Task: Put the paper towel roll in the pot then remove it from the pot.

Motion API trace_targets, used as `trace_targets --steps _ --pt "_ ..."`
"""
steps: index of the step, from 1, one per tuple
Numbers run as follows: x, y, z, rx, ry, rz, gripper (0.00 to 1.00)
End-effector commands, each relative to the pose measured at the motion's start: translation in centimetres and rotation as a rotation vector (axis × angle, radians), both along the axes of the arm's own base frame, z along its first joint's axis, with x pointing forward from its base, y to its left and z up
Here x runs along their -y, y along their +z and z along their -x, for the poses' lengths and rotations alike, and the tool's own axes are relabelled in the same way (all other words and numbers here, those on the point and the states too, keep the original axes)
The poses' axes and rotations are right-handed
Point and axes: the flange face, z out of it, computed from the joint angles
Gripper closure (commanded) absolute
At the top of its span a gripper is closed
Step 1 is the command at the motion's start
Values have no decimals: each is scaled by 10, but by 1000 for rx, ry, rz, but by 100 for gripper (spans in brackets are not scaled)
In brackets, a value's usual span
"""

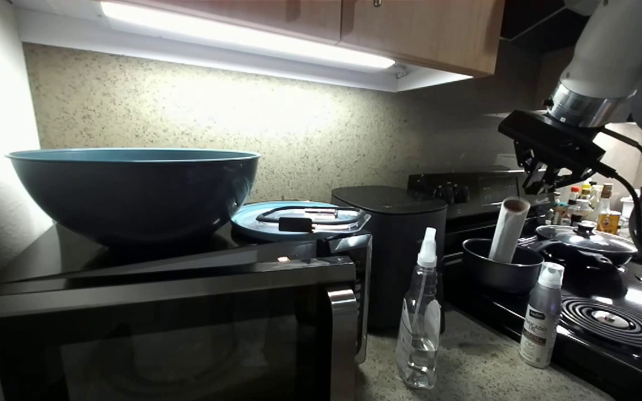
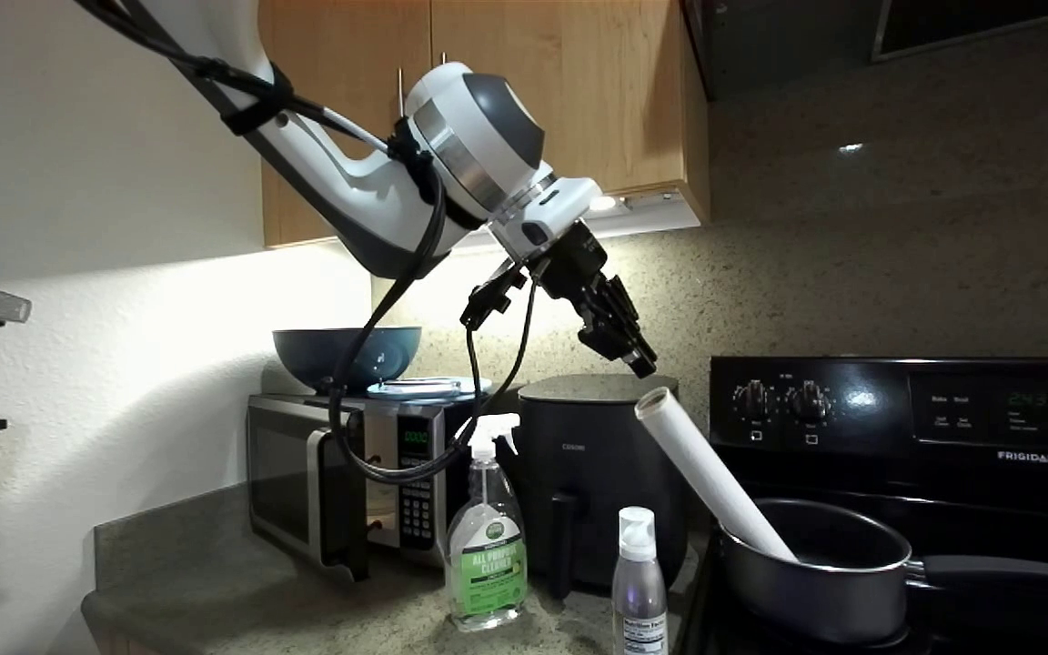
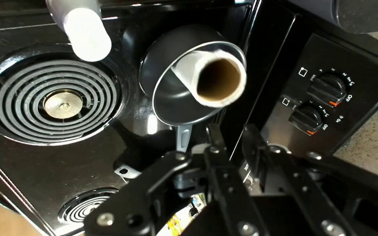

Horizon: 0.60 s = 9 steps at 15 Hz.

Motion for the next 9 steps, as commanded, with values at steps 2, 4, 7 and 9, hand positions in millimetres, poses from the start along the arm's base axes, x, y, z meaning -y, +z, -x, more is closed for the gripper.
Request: trace_targets --steps 2,4,7,9 --pt "0 1 -1 -1 1 -1 67" --pt "0 0 -1 -2 1 -1 66" --pt "0 0 -1 -2 1 -1 66" --pt "0 1 -1 -2 1 -1 66"
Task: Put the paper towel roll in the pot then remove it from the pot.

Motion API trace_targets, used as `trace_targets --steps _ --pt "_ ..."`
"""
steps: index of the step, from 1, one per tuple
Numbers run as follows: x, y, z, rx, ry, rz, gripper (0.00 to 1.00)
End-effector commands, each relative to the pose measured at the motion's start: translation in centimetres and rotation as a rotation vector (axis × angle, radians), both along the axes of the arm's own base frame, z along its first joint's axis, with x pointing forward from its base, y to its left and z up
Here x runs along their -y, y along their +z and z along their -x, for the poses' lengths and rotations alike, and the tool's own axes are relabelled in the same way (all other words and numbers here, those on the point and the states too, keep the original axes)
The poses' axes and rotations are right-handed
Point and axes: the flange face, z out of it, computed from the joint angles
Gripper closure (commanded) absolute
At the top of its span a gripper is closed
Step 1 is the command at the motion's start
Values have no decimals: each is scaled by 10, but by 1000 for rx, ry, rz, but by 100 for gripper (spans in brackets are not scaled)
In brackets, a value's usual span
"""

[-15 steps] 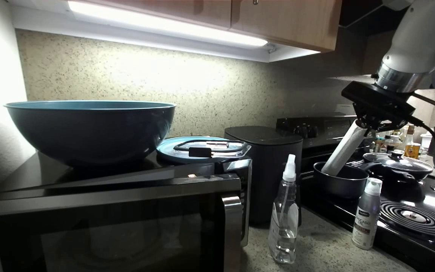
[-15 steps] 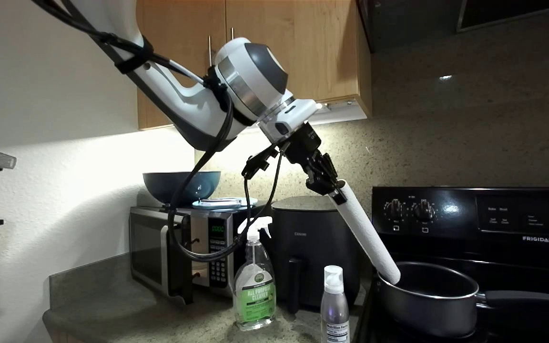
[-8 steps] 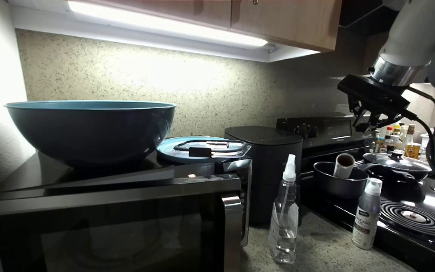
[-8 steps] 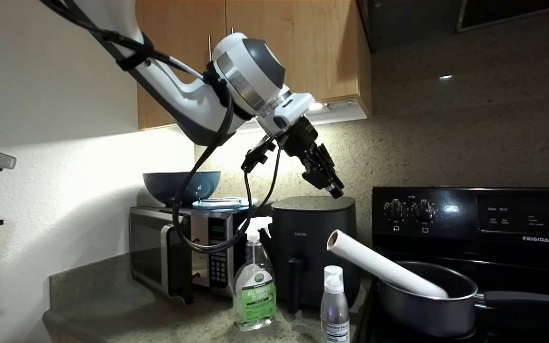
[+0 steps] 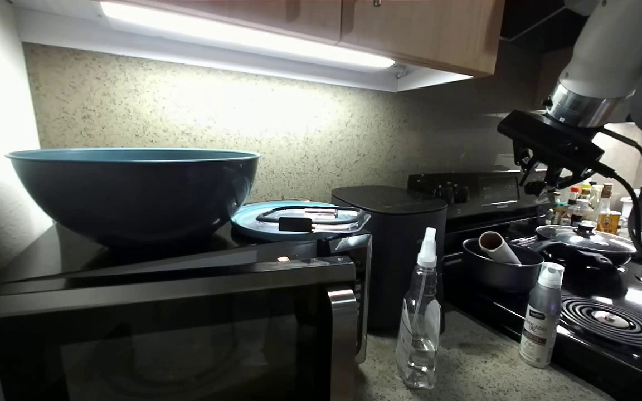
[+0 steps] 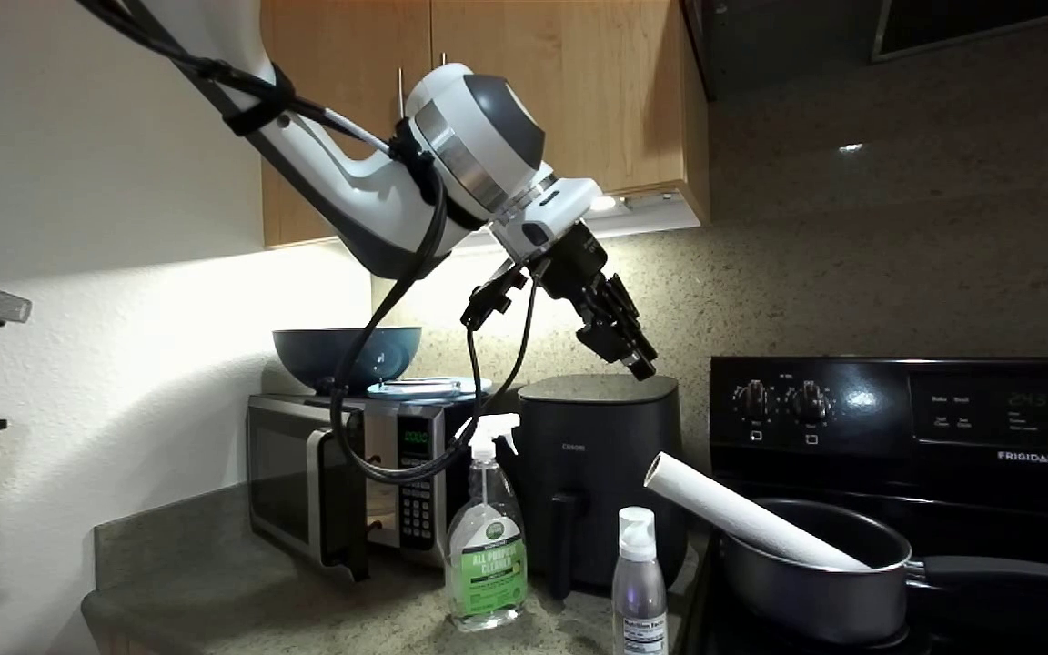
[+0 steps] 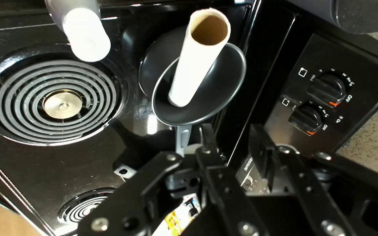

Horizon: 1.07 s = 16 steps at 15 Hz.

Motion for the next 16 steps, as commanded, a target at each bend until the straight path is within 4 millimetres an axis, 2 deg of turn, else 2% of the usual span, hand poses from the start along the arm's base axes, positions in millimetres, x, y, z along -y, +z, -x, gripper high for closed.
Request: trace_targets --steps 1,4,5,7,12,16 --pt "0 1 0 -1 1 -1 66" --pt "0 1 0 -1 1 -1 66" --pt "0 1 0 -1 1 -1 41" --pt "-2 -6 -7 -22 23 -14 34" --pt "-3 -25 -17 -70 58 -46 3" --pt "0 -34 -23 -109 74 -57 0"
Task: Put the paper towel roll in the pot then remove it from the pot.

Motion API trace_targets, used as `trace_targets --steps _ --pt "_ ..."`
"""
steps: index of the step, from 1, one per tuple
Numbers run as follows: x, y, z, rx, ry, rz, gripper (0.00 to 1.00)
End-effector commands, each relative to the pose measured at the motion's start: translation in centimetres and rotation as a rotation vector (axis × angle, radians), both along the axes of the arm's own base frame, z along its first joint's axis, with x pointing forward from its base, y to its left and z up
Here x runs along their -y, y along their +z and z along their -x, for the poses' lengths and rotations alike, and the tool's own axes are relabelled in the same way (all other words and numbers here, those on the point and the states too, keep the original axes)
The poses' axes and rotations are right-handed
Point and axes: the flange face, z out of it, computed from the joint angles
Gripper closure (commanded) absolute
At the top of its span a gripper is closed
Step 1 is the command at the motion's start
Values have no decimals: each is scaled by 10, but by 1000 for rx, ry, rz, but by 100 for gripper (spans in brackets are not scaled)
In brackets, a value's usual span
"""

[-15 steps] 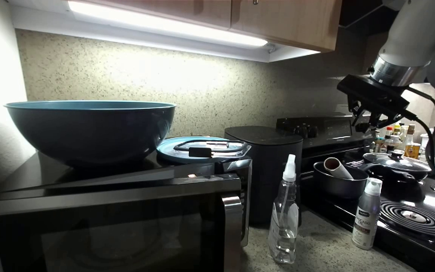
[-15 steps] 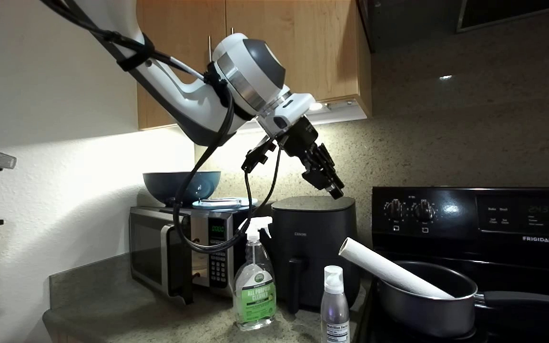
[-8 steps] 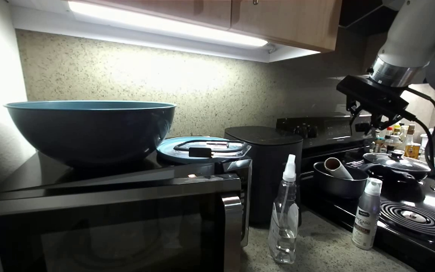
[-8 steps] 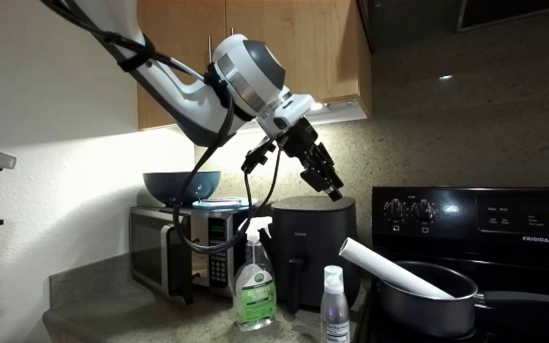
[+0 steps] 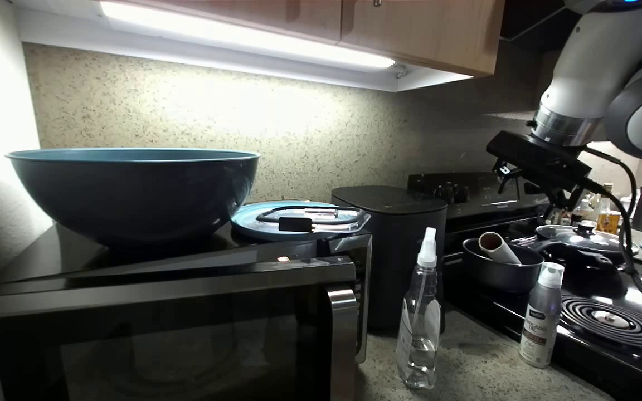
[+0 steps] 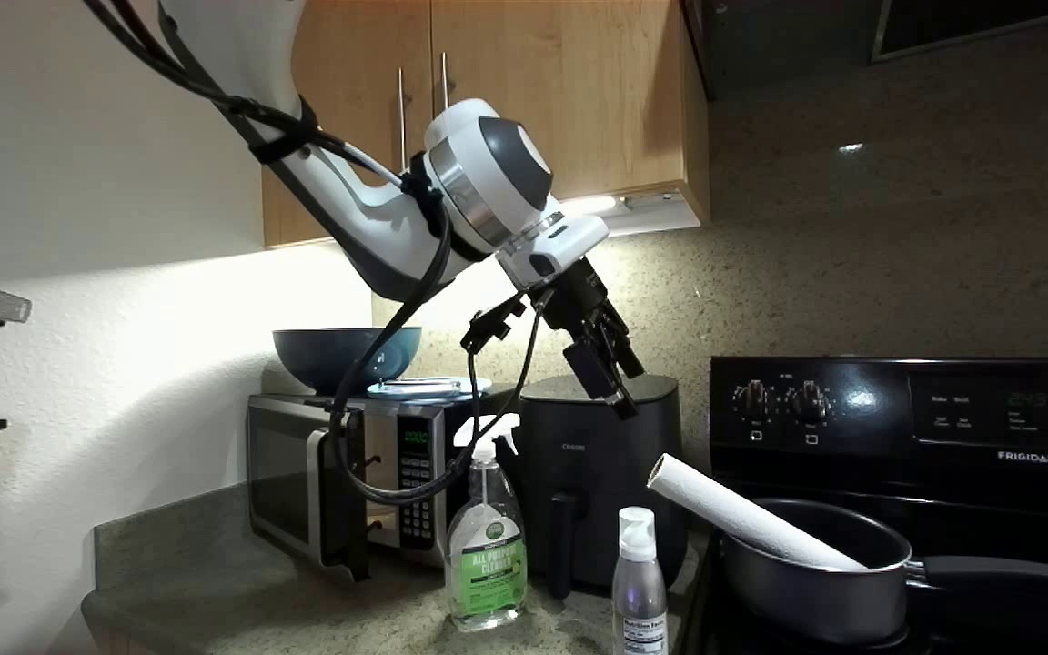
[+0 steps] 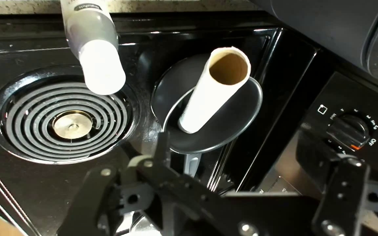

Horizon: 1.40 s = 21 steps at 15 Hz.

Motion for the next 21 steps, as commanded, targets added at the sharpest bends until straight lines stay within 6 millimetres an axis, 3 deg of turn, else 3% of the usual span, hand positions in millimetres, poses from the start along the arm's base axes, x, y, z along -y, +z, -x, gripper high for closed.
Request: trace_targets --steps 1,11,21 --pt "4 -5 -9 -32 33 -16 0" --pt "0 -19 -17 -101 -21 8 0" --pt "-5 -47 -46 -257 -53 28 0"
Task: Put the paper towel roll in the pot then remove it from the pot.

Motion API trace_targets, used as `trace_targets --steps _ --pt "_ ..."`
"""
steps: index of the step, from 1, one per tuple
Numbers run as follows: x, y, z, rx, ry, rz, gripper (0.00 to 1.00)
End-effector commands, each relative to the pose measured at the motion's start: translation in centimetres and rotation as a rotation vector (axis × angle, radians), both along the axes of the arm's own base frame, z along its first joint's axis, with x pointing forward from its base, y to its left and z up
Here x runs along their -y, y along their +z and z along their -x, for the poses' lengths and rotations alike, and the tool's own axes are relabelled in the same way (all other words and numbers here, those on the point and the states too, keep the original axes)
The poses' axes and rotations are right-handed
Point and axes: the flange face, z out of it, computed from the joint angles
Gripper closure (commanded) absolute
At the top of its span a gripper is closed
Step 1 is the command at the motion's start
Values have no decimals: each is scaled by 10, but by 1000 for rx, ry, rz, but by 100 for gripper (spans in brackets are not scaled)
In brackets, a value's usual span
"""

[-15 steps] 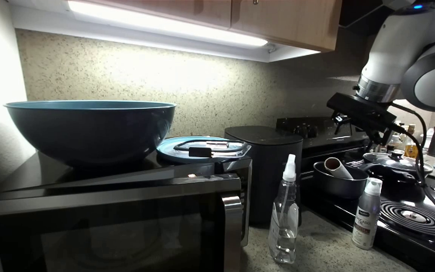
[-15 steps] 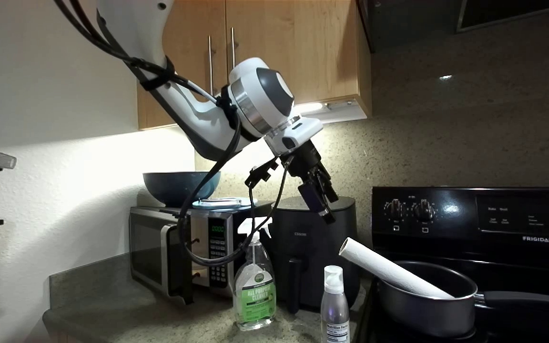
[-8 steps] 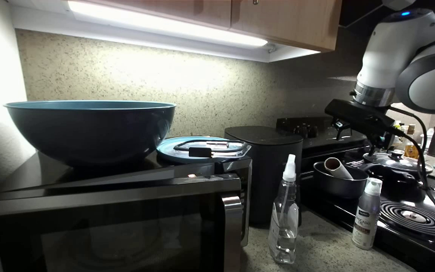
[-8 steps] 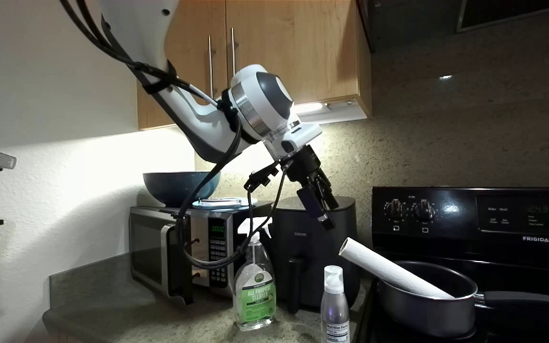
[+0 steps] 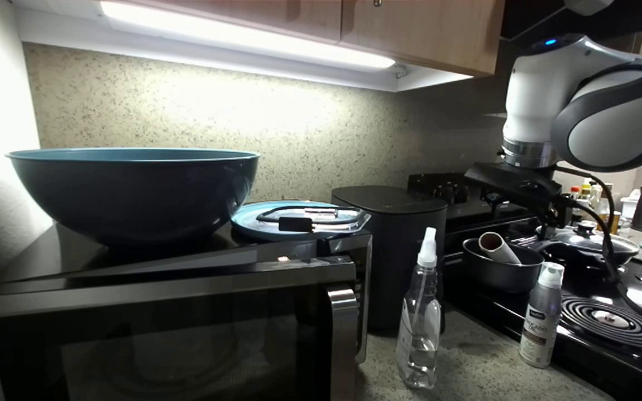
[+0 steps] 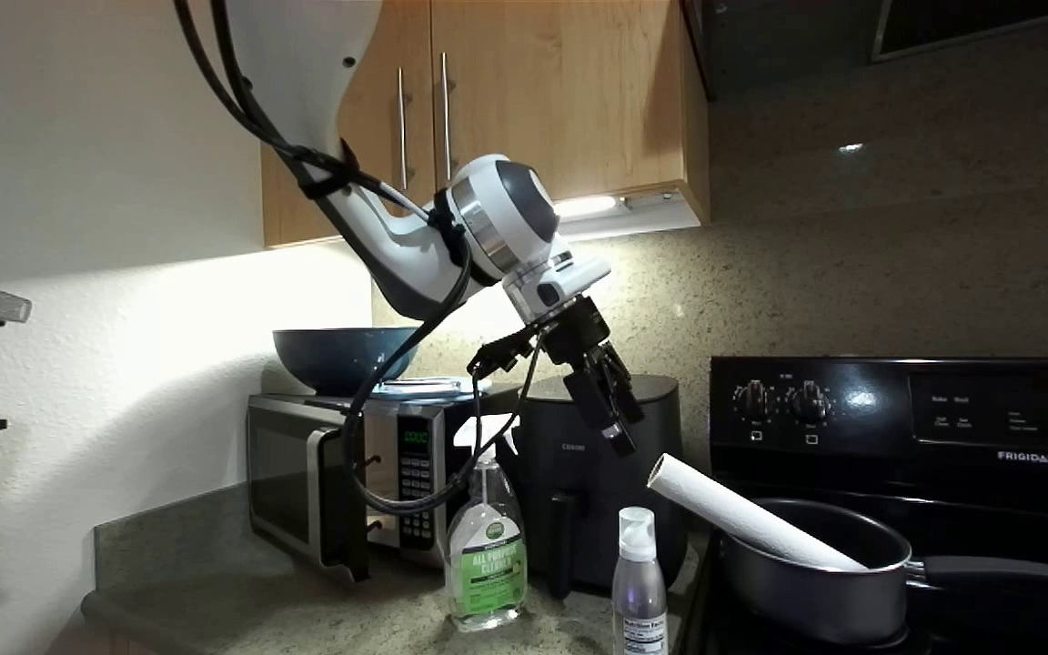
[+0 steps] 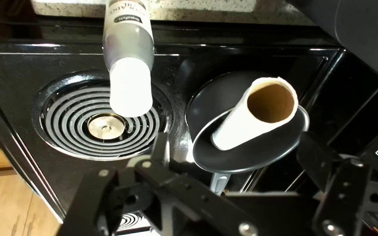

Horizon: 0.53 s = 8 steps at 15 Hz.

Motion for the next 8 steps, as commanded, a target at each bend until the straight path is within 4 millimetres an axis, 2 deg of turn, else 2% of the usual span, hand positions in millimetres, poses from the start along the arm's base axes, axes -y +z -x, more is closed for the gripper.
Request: trace_targets --steps 1,4,8 --pt "1 -13 -15 -56 -27 12 0" --pt "7 -23 -19 -92 -48 13 0" --pt "9 -24 -17 -91 -36 11 0"
